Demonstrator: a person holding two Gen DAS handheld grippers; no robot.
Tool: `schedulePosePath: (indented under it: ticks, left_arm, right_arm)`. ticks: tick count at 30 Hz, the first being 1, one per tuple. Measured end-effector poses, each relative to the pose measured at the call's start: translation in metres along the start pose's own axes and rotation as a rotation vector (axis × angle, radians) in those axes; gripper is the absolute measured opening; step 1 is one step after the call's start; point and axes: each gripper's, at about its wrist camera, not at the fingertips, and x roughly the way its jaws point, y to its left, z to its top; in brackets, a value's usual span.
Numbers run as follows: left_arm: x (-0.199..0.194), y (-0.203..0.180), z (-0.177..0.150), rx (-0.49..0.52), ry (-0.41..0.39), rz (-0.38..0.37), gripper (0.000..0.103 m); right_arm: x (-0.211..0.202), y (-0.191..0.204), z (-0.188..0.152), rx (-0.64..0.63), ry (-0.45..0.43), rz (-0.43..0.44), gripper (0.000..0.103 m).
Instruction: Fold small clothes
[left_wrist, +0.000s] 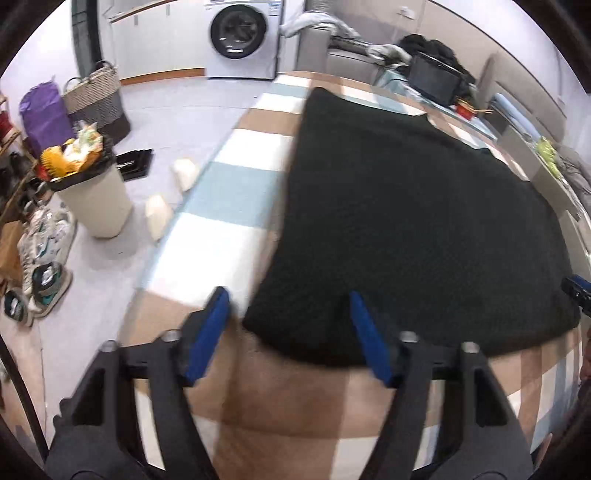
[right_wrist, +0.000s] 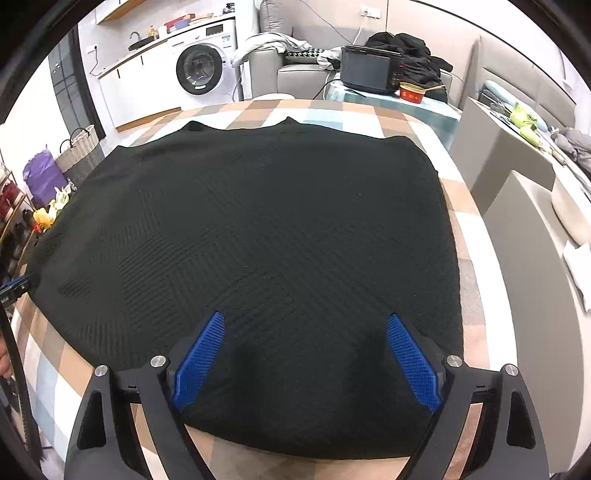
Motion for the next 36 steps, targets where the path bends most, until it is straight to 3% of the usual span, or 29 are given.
schedulePosePath:
  ticks: [1, 2, 3, 4, 7, 12, 18, 21, 27, 31, 34, 36]
  left_arm:
    - [0.003, -0.006, 0.001, 0.011, -0.005, 0.003, 0.053]
    - [0.005, -0.012, 0.001, 0.023, -0.008, -0.003, 0.042]
    - [0.006, -0.015, 0.002, 0.027, -0.017, -0.021, 0.022]
    - [0.009, -0.017, 0.006, 0.021, -0.015, -0.062, 0.015]
    - [0.012, -0.025, 0.014, 0.014, -0.035, -0.059, 0.012]
    - [-0.008, 0.000, 0.024, -0.054, -0.049, -0.128, 0.012]
    - [-0.050, -0.018, 0.043, -0.002, -0.146, -0.184, 0.011]
    - [-0.070, -0.055, 0.061, 0.074, -0.208, -0.250, 0.011]
    - [-0.086, -0.187, 0.079, 0.340, -0.248, -0.479, 0.011]
    - [-0.071, -0.288, 0.047, 0.549, -0.136, -0.644, 0.012]
    - [-0.051, -0.325, 0.018, 0.637, 0.009, -0.694, 0.020]
    - [-0.042, -0.329, 0.004, 0.661, 0.070, -0.725, 0.024]
  right_arm:
    - [-0.001, -0.001, -0.001, 0.005, -0.002, 0.001, 0.091]
    - [-0.001, -0.002, -0.001, 0.013, -0.002, -0.001, 0.091]
    - [0.000, -0.003, -0.001, 0.019, -0.002, -0.002, 0.091]
    - [0.001, -0.004, 0.000, 0.027, -0.001, -0.003, 0.091]
    - [0.001, -0.005, 0.000, 0.038, -0.004, 0.003, 0.091]
    - [0.003, -0.003, 0.000, 0.033, -0.006, 0.010, 0.091]
    - [0.003, -0.008, 0.001, 0.042, -0.015, 0.018, 0.091]
    - [-0.002, -0.013, 0.000, 0.051, -0.029, 0.017, 0.091]
    - [-0.015, -0.028, -0.007, 0.100, -0.053, -0.007, 0.091]
    - [-0.026, -0.046, -0.016, 0.156, -0.059, -0.041, 0.091]
    - [-0.033, -0.060, -0.024, 0.202, -0.055, -0.066, 0.091]
    - [-0.034, -0.068, -0.029, 0.226, -0.049, -0.084, 0.091]
